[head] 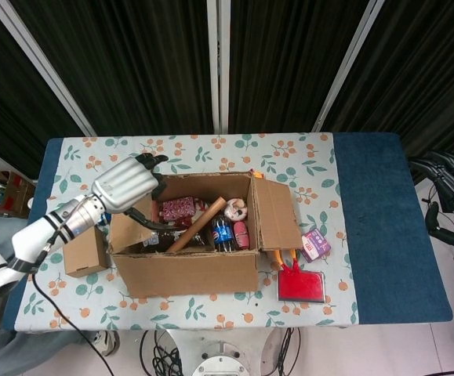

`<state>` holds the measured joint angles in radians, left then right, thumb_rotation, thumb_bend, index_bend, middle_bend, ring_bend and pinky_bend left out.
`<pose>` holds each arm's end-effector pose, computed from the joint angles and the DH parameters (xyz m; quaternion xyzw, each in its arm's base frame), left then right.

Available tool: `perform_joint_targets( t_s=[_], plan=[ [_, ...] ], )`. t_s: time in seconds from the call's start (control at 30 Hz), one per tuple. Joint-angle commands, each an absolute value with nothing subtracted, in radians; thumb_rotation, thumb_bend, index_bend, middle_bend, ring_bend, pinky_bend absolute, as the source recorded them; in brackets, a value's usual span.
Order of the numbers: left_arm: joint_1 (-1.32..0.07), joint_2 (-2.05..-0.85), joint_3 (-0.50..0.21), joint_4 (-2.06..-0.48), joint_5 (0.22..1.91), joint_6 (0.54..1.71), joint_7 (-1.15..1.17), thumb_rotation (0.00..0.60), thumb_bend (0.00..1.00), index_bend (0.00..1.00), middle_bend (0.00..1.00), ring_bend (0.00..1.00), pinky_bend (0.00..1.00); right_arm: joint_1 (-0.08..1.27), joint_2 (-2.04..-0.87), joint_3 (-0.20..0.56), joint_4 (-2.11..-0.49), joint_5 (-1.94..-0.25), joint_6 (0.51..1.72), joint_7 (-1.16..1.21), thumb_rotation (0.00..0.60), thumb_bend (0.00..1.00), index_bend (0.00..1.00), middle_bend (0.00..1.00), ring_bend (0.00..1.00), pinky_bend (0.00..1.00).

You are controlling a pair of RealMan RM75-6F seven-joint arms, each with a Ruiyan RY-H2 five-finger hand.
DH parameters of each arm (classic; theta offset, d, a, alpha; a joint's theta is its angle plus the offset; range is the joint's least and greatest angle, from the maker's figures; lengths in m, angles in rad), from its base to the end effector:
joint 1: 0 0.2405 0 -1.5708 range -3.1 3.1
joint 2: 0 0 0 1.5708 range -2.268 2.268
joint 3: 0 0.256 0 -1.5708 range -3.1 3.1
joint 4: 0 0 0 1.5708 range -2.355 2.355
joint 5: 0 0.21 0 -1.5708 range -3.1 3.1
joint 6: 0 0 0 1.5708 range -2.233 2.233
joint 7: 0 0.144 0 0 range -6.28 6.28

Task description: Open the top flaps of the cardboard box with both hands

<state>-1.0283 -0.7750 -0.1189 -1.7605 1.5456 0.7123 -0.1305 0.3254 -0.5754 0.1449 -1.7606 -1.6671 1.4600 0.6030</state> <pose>-0.0705 0.3700 0.1719 -0.8639 -0.1764 -0.3209 0.3459 -0.2040 -0.2510 0.3013 0.6537 -0.3260 0.5330 0.4269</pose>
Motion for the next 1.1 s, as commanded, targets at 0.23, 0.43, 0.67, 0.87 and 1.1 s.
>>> perform_joint_targets(
  t_s=[0.23, 0.43, 0.67, 0.87, 1.1],
  plan=[
    [-0.946, -0.699, -0.119, -1.789, 1.562, 0.795, -0.159, 0.148, 0.00, 0.57, 0.49, 0.10, 0.20, 0.328, -0.571, 0.148, -1.795, -1.676, 1.449, 0.573, 0.600, 0.77, 0.08, 0.11, 0.00, 0.00],
    [-0.872, -0.673, -0.112, -1.788, 1.568, 0.873, -0.157, 0.126, 0.00, 0.57, 0.49, 0.10, 0.20, 0.336, -0.574, 0.149, -1.813, -1.675, 1.426, 0.555, 0.600, 0.77, 0.08, 0.11, 0.00, 0.00],
    [-0.795, -0.641, -0.096, -1.762, 1.570, 0.931, -0.185, 0.124, 0.00, 0.57, 0.49, 0.10, 0.20, 0.354, -0.583, 0.151, -1.840, -1.672, 1.383, 0.517, 0.600, 0.77, 0.08, 0.10, 0.00, 0.00],
    [-0.710, -0.633, -0.074, -1.694, 1.564, 0.994, -0.145, 0.102, 0.00, 0.57, 0.49, 0.10, 0.20, 0.363, -0.592, 0.157, -1.859, -1.671, 1.372, 0.491, 0.600, 0.77, 0.08, 0.10, 0.00, 0.00],
    [-0.597, -0.655, -0.083, -1.630, 1.482, 1.112, -0.199, 0.081, 0.00, 0.57, 0.46, 0.10, 0.20, 0.341, -0.590, 0.155, -1.869, -1.679, 1.409, 0.481, 0.600, 0.77, 0.06, 0.07, 0.00, 0.00]
  ],
)
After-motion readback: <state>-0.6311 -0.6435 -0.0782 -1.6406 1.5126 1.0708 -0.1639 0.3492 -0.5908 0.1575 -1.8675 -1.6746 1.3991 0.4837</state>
